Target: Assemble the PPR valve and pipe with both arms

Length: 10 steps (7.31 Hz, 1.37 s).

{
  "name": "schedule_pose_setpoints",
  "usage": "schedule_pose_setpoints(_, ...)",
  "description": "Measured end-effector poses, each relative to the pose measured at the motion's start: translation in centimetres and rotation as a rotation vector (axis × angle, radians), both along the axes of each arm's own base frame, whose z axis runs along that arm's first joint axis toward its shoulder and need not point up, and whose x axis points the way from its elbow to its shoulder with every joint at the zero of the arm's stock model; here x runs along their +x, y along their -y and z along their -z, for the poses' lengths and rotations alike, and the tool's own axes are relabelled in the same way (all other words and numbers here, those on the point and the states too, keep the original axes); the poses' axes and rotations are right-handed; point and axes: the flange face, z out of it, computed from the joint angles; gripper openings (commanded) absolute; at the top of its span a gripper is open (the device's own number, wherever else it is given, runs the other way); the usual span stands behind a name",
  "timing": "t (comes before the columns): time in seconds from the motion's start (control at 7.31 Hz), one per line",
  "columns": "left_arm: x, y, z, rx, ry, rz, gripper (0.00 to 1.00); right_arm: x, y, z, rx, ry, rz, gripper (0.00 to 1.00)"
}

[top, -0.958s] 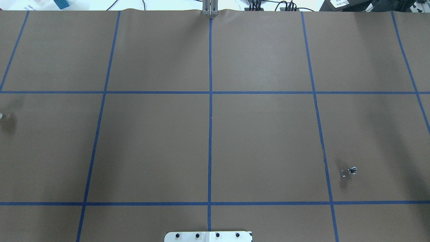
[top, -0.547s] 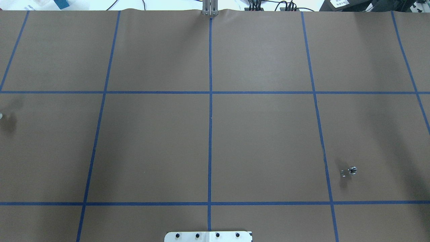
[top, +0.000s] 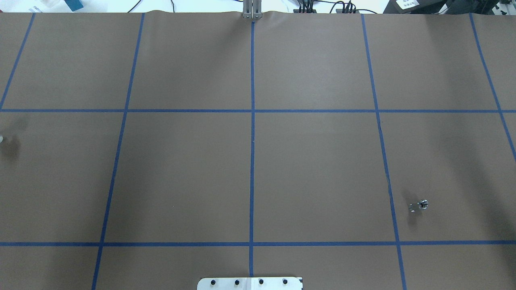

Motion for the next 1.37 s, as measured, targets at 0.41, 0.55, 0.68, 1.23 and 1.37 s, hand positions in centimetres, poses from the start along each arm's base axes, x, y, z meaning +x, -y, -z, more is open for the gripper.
schedule_pose_setpoints(0.41,0.1,-0.1,0.4,0.008,-0.001,0.0,1.0,-0.1,0.0,0.1,0.0,0.005,0.002,1.0)
schedule_pose_setpoints(0.55,0.2,-0.1,0.0,-0.001,-0.007,-0.002,1.0,-0.1,0.0,0.1,0.0,0.006,0.002,1.0)
schedule_pose_setpoints(0.68,0.3,0.0,-0.2,-0.004,-0.026,-0.003,1.0,-0.1,0.0,0.1,0.001,0.007,0.002,1.0)
schedule_pose_setpoints(1.23,2.9,2.1,0.5,-0.014,-0.058,-0.019,1.0,-0.2,0.0,0.1,-0.001,0.013,0.004,1.0)
schedule_pose_setpoints(1.37,3.8,3.2,0.6,-0.011,-0.042,-0.03,1.0,-0.2,0.0,0.1,-0.001,0.013,0.004,1.0)
